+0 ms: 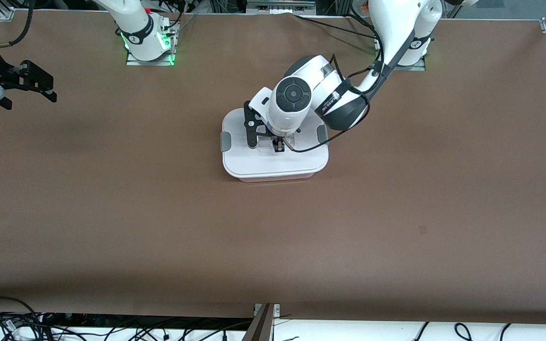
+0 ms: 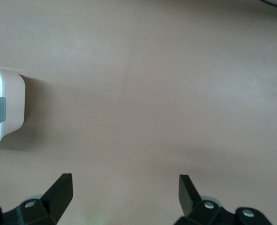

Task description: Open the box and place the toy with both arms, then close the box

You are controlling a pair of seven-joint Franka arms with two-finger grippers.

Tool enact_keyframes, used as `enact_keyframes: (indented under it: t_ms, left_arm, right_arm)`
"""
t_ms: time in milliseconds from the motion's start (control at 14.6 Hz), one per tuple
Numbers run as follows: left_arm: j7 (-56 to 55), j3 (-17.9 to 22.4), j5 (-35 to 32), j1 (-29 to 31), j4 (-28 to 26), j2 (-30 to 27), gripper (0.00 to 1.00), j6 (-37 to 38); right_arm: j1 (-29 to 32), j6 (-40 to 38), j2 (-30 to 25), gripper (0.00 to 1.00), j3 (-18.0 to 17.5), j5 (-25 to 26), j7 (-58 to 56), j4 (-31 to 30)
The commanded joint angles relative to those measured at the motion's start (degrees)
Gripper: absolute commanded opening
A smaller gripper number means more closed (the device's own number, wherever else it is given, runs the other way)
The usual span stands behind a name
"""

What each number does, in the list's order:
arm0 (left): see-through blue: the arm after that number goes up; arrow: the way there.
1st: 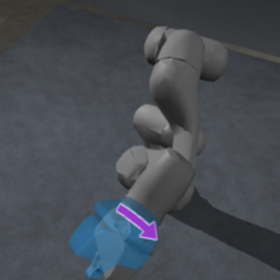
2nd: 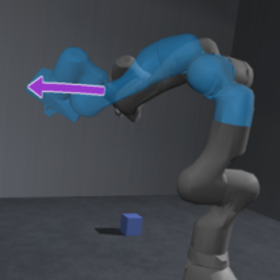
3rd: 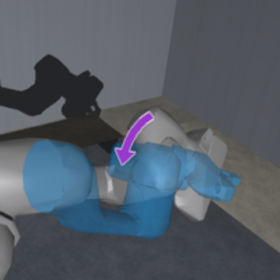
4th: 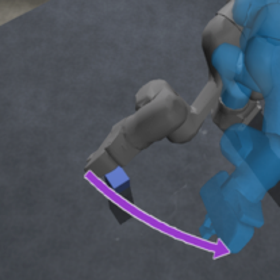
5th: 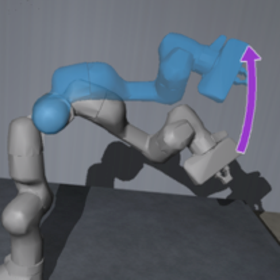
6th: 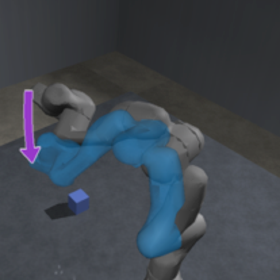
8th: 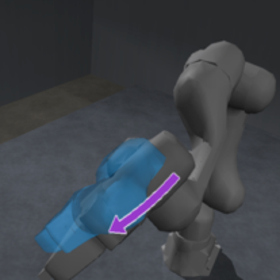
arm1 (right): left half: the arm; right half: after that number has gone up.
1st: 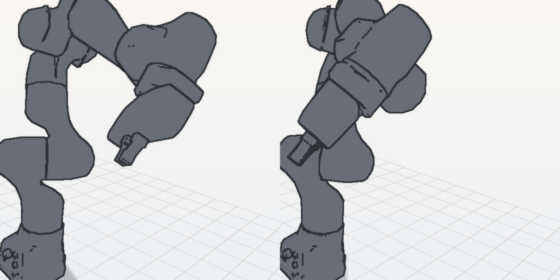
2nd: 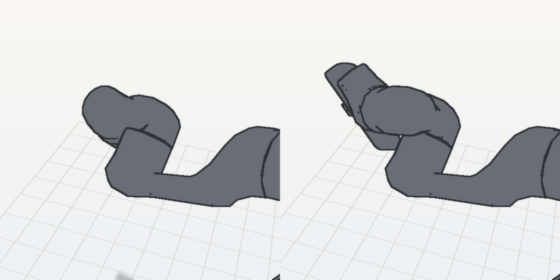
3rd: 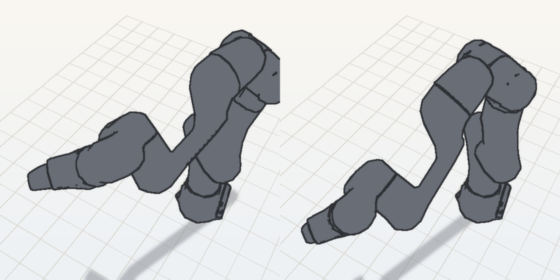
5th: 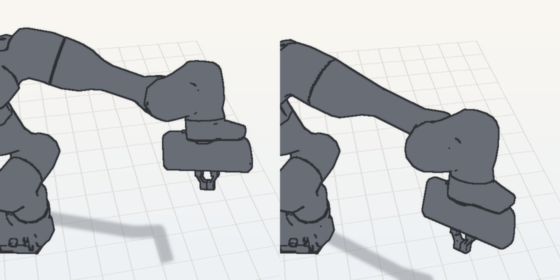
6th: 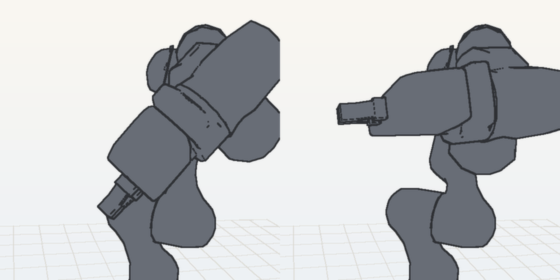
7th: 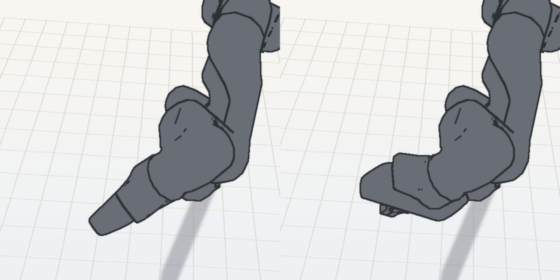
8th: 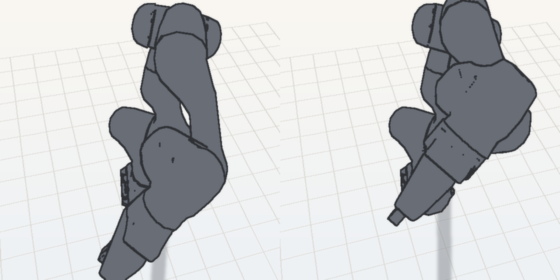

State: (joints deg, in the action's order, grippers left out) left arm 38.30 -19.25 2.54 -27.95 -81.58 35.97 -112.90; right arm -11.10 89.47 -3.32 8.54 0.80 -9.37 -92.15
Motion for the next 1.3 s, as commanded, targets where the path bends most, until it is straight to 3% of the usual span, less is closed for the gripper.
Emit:
enact_keyframes:
  t_ms: [0,410,478,546,751,956,1229]
  left_arm:
    - [-1.21,0.35,-1.22,-1.05,-1.91,-0.11,0.0,-1.18]
    - [-1.3,-0.09,-4.73,-1.14,-3.23,-0.29,0.0,-1.09]
    - [-1.3,-0.09,-4.73,-1.23,-3.06,-0.46,0.12,-1.09]
    - [-1.21,-0.09,-4.73,-1.14,-2.97,-1.16,0.99,-1.09]
    - [-1.39,-0.09,-4.21,-0.44,-2.79,-4.67,1.0,0.39]
    - [-1.47,-0.09,-3.77,1.75,-2.35,-8.89,1.0,7.06]
    - [-6.99,0.26,-1.75,8.69,-1.39,-14.86,1.0,15.68]
  right_arm:
    - [0.72,0.09,0.15,1.0,-0.28,-0.98,0.05,0.39]
    - [0.64,0.0,0.15,1.0,-0.45,-0.89,-0.13,0.57]
    - [0.64,0.0,0.07,1.0,-0.45,-0.89,0.22,0.57]
    - [0.64,0.0,0.07,1.0,-0.45,-0.8,0.31,0.65]
    - [0.64,-0.09,0.15,1.0,-0.45,-0.8,0.31,0.92]
    - [0.64,-0.18,0.07,1.0,-0.45,-0.8,0.23,0.83]
    - [0.64,-0.18,0.07,1.0,-0.54,-0.8,-0.04,0.83]
